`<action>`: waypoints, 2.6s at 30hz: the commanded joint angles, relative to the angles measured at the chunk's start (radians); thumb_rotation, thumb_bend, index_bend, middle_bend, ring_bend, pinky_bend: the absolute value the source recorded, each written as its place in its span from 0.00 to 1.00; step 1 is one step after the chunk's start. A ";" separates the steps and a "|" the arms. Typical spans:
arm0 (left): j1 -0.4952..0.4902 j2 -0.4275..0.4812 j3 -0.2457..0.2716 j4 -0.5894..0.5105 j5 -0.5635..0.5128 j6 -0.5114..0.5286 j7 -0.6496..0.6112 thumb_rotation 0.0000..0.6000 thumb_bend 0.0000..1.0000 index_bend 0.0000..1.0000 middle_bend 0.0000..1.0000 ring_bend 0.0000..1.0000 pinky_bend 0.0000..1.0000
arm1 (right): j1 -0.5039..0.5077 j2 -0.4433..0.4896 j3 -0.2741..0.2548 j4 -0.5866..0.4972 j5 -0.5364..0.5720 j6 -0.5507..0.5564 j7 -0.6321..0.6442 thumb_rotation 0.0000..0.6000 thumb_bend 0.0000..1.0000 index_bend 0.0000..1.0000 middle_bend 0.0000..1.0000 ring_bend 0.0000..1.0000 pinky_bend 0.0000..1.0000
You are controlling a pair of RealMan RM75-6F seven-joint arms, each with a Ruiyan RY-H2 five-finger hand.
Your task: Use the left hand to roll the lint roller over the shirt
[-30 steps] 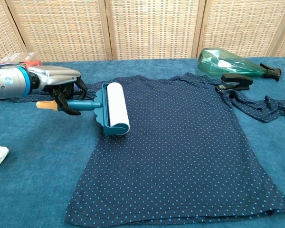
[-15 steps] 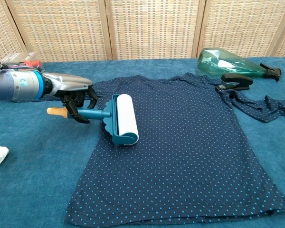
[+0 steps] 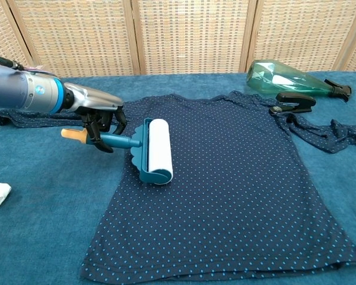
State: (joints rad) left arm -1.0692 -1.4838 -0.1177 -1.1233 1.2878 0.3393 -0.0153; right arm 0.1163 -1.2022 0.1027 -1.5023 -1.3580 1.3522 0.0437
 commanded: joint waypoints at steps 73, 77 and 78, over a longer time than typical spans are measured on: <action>-0.181 0.029 0.233 -0.125 -0.607 0.201 0.377 1.00 0.33 0.88 0.87 0.72 0.66 | -0.004 0.012 -0.021 -0.026 -0.053 0.020 0.021 1.00 0.09 0.00 0.00 0.00 0.00; -0.194 0.017 0.218 -0.123 -0.612 0.199 0.389 1.00 0.33 0.88 0.87 0.72 0.66 | -0.004 0.012 -0.021 -0.024 -0.050 0.019 0.024 1.00 0.09 0.00 0.00 0.00 0.00; -0.199 0.012 0.214 -0.122 -0.616 0.198 0.393 1.00 0.33 0.88 0.87 0.72 0.66 | -0.004 0.012 -0.020 -0.023 -0.049 0.018 0.026 1.00 0.09 0.00 0.00 0.00 0.00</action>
State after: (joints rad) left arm -1.2640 -1.4681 0.1001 -1.2465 0.6753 0.5384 0.3745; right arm 0.1124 -1.1899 0.0823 -1.5257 -1.4077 1.3706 0.0690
